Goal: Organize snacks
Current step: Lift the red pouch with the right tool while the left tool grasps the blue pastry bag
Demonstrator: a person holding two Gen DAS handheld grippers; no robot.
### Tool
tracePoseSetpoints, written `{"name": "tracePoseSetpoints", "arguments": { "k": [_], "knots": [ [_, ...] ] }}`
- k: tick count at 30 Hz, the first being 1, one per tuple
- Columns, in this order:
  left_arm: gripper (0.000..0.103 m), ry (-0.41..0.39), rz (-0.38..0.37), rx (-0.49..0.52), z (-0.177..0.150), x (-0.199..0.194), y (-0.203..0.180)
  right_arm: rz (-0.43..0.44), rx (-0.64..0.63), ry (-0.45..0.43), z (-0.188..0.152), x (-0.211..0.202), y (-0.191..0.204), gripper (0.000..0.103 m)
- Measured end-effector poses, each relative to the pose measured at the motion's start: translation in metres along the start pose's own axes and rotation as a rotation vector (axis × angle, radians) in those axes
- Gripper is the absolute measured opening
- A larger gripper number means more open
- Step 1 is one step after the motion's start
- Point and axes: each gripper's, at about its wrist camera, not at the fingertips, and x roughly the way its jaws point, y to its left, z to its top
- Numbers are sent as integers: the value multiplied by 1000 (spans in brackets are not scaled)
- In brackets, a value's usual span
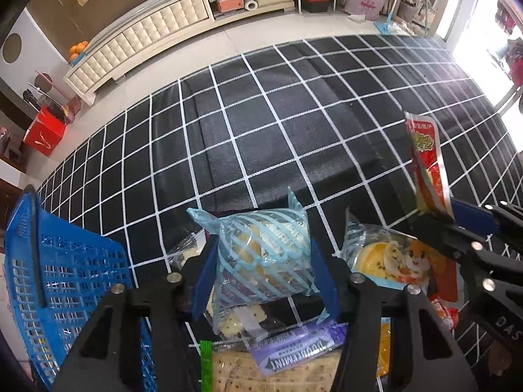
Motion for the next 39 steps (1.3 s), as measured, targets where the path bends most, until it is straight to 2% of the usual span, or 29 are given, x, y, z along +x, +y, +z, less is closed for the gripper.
{"name": "tracePoseSetpoints", "arguments": {
  "k": [3, 7, 11, 18, 21, 28, 31, 39],
  "knots": [
    [53, -43, -41, -16, -3, -23, 7, -16, -13, -24, 0, -13, 11, 38],
    [53, -132, -89, -36, -11, -74, 22, -24, -26, -60, 1, -40, 26, 38],
    [53, -203, -114, -46, -22, -118, 40, -59, -74, -116, 3, -75, 59, 38],
    [53, -258, -157, -116, -60, -182, 104, -47, -178, -158, 9, -108, 132, 38],
    [53, -283, -131, -148, -78, -201, 137, -24, -216, -157, 9, -109, 167, 38],
    [53, -290, -120, -235, -113, -219, 213, 16, -315, -126, 14, -87, 243, 38],
    [53, -295, -93, -252, -118, -217, 232, 41, -333, -92, 18, -69, 267, 38],
    [53, -260, -95, -269, -115, -185, 267, 42, -368, -11, 24, -23, 306, 38]
  ]
}}
